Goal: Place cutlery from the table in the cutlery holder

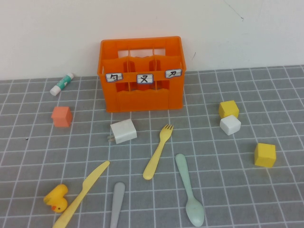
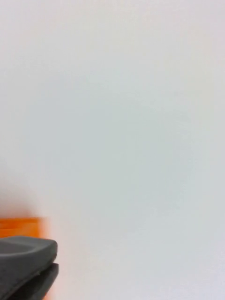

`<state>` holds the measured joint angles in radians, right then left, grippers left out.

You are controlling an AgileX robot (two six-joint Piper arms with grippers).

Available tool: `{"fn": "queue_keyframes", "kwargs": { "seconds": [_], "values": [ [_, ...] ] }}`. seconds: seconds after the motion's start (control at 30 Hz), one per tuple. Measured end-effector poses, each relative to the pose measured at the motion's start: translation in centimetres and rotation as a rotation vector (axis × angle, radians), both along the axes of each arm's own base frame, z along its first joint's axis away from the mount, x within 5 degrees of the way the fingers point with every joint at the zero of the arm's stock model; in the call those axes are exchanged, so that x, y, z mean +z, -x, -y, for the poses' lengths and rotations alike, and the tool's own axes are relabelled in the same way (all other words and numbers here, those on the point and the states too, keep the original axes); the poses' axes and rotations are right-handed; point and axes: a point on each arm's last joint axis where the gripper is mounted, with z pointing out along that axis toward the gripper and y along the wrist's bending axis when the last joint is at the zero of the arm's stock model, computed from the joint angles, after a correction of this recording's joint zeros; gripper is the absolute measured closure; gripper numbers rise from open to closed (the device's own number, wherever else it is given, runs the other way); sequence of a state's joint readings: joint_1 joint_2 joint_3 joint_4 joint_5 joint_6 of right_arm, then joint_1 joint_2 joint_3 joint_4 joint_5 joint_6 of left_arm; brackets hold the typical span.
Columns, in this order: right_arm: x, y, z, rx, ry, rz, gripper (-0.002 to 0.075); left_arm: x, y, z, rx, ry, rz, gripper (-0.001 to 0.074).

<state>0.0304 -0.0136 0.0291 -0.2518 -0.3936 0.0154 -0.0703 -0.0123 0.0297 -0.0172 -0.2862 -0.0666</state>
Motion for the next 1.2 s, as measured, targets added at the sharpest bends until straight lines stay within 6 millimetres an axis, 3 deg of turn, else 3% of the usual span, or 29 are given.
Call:
{"fn": "queue_keyframes", "kwargs": {
  "seconds": [0.17,0.47,0.57,0.83,0.93,1.03,1.2],
  "values": [
    [1.6,0.9,-0.2,0.044,-0.044,0.193,0.0729,2.1,1.0,0.0,-0.008,0.019,0.25,0.0736],
    [2.8,1.6,0.3,0.056,-0.156,0.306,0.0729,4.1,2.8,-0.1,-0.012,0.038,0.544,0.0736],
    [4.8,2.2,0.4,0.032,-0.139,0.352,0.0729,5.0,3.0,-0.1,-0.024,0.058,0.561,0.0736],
    [12.4,5.3,0.8,-0.075,-0.027,0.475,0.0729,12.8,5.9,-0.4,0.01,0.029,0.544,0.0736],
    [14.4,5.3,0.8,-0.083,-0.016,0.393,0.0729,14.7,6.5,-0.6,0.067,-0.033,0.575,0.0736],
    [15.4,4.5,0.8,-0.089,0.001,0.231,0.0729,15.3,5.3,-0.7,0.064,-0.004,0.467,0.0736],
    [13.6,0.7,0.7,-0.089,0.031,-0.196,0.0729,12.8,1.1,0.0,-0.008,-0.001,0.017,0.0736]
  ]
}}
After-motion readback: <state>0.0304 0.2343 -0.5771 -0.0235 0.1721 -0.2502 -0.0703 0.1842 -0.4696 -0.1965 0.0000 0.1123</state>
